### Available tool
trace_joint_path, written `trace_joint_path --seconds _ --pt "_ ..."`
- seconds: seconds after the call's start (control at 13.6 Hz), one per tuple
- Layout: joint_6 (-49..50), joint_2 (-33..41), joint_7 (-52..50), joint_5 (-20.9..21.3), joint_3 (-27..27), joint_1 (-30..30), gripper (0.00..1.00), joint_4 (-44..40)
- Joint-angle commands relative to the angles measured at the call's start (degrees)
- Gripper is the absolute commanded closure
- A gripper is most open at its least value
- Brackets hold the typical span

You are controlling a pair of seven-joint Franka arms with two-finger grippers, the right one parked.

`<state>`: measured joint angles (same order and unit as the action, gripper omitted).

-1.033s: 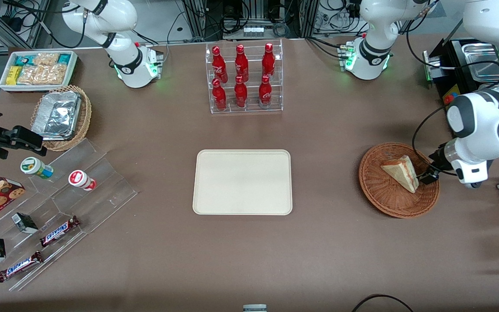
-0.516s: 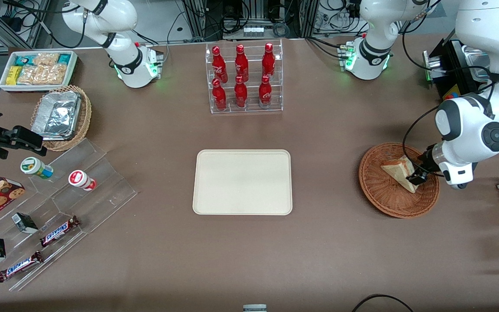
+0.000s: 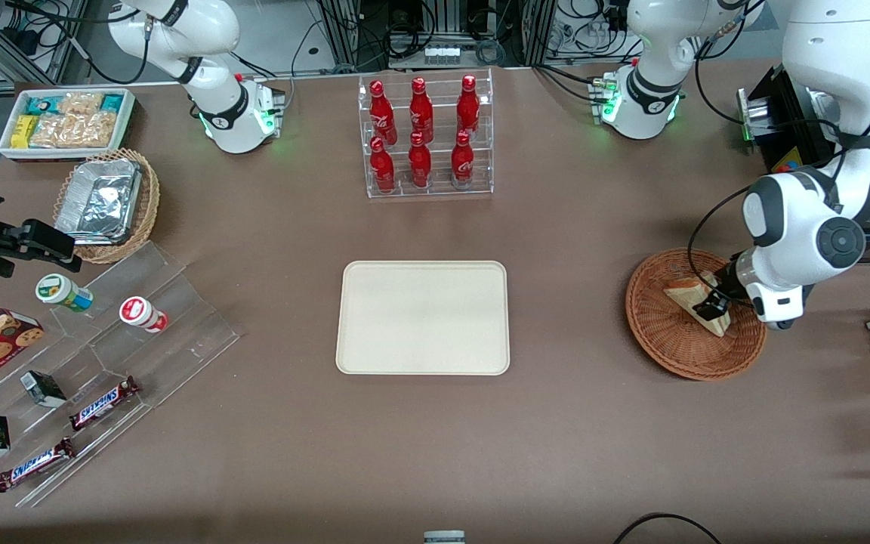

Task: Place sandwich from basket to tray
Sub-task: 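Close the left gripper on the wrapped sandwich and lift it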

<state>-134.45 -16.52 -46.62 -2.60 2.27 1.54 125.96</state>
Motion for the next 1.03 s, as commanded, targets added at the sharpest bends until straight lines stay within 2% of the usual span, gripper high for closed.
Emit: trace_joint_path --seconds 0.0,0.07,0.22,0.37,0.59,0.66,0.96 --pt "-1.52 -0.71 -0.49 0.05 0.28 -0.84 0.09 0.52" --pt "-1.25 -0.71 -0.14 0.32 0.28 -0.75 0.16 0.52" --pt "-0.47 -0.79 0.56 0.50 0.28 -0.23 0.38 0.52" --pt "2.33 0.08 3.02 0.41 0.28 0.13 0.50 0.17" --pt "8.84 2.72 3.11 0.32 0.19 -0.39 0.60 -3.34" --pt "10.16 2.63 2.77 0.32 0.02 -1.18 0.61 -5.61" --pt "14.83 2.11 2.07 0.50 0.02 -9.34 0.63 -12.83"
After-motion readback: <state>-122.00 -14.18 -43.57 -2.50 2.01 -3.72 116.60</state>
